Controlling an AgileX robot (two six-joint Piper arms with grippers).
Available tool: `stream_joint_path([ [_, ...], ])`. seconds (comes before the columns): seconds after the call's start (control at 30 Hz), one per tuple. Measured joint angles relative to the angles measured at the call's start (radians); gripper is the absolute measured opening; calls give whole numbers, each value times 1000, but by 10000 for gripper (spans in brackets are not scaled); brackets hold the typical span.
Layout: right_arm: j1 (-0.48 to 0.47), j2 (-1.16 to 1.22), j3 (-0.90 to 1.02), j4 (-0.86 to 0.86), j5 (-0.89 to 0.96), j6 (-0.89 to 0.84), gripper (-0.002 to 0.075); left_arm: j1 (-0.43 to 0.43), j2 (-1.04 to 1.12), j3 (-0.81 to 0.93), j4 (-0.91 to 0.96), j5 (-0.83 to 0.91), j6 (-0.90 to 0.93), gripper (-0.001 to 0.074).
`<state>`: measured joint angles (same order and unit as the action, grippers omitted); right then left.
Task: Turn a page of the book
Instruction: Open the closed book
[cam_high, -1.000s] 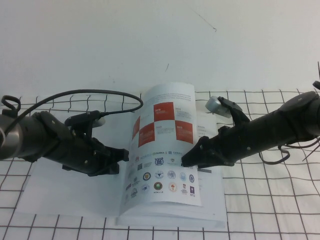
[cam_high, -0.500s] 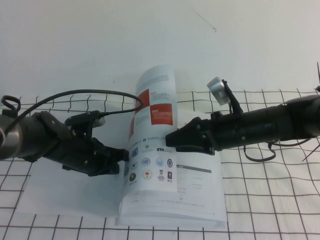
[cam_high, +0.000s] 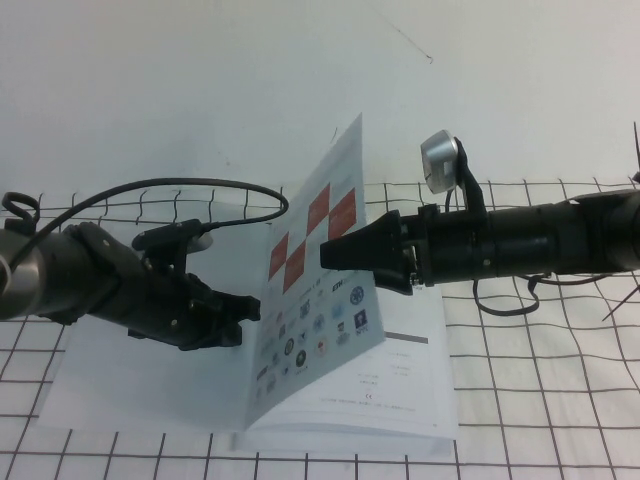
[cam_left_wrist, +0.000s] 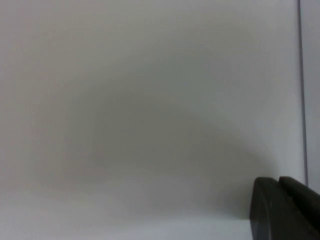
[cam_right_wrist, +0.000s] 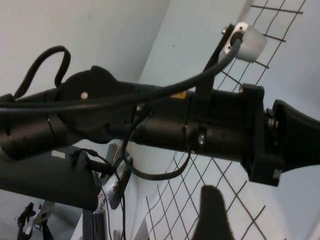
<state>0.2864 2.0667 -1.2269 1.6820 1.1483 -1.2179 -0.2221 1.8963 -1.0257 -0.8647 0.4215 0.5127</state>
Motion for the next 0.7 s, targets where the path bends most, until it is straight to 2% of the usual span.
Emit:
stream_joint_path([
  [0.17,0,0,-13,0,0,0,461,-2,-78,2,13,23,27,-2],
  [0.47,2,0,-138,0,10,43,461,-4,-466,33,178,131,-6,-2],
  [0.7,25,0,-149,0,10,44,461,-13,-765,246,128,158,-49,-2],
])
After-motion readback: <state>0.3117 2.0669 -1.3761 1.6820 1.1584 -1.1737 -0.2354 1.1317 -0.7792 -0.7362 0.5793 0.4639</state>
